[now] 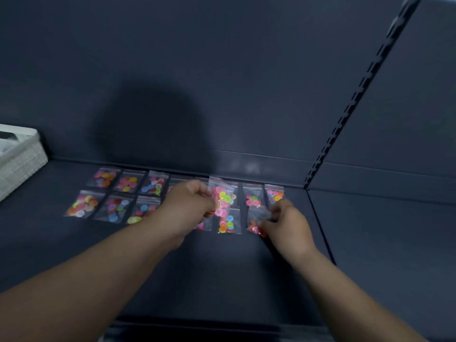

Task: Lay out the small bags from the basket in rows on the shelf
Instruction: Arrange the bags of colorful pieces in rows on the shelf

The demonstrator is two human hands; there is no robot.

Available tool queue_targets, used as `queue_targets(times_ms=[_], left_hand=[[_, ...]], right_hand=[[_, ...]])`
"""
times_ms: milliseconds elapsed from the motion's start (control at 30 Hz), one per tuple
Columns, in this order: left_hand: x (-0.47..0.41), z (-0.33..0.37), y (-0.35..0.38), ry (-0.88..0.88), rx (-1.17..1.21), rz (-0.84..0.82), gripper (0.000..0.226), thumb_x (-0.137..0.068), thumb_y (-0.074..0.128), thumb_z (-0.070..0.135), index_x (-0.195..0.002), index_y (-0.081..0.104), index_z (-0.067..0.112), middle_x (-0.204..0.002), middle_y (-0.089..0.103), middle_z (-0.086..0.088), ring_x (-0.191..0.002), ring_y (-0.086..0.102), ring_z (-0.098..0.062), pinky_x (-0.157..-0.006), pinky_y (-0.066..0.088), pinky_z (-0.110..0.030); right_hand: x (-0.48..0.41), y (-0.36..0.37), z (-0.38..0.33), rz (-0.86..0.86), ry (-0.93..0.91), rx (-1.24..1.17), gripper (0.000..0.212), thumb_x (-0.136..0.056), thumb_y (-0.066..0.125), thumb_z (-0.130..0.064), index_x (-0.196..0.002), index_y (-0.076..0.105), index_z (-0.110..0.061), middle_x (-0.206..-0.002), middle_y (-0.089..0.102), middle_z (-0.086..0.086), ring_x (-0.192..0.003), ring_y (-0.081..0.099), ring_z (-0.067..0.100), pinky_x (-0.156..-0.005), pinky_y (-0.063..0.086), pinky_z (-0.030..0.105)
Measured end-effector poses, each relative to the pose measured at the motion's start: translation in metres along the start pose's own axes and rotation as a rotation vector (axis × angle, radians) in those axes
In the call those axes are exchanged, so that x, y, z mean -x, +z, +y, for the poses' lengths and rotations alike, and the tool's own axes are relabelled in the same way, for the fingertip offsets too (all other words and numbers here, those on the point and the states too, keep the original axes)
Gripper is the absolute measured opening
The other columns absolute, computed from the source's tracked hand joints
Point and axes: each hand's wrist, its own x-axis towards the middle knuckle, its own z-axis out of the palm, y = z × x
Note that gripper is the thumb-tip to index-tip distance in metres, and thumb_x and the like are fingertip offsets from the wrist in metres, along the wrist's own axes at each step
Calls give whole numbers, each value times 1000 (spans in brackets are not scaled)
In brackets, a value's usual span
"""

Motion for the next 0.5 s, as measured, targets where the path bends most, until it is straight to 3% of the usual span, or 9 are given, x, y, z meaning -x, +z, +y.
queue_targets(times_ms=[133,233,333,500], left_hand=[[-2,3,7,-3,14,23,17,-80,67,1,-72,59,14,-64,60,-5,-56,52,-16,-60,43,-31],[-5,4,15,-8,31,26,18,-80,67,2,-72,59,15,-65,61,-5,-57,51,-16,-60,42,-29],[-6,5,26,4,17,14,19,-81,66,1,-72,58,15,-67,62,-2,-55,53,-11,-52,40,-22],[-7,7,39,7,-6,3,17,-82,65,1,-73,58,13,-67,62,-3,-52,52,-8,-38,38,-11]], right_hand=[[4,-4,10,70,-292,108,29,-82,67,-22,-109,56,-17,-105,50,-2,-98,49,18,-76,36,22],[-1,-1,19,-20,-525,145,13,-84,66,-17,-96,70,-19,-101,63,-7,-101,48,16,-78,28,3],[-2,-2,25,-101,-577,114,13,-85,65,-16,-92,74,-23,-98,67,-13,-97,48,10,-82,25,-3],[-5,-3,31,-141,-666,106,17,-86,64,-16,-99,73,-23,-108,67,-11,-103,48,12,-85,24,0]])
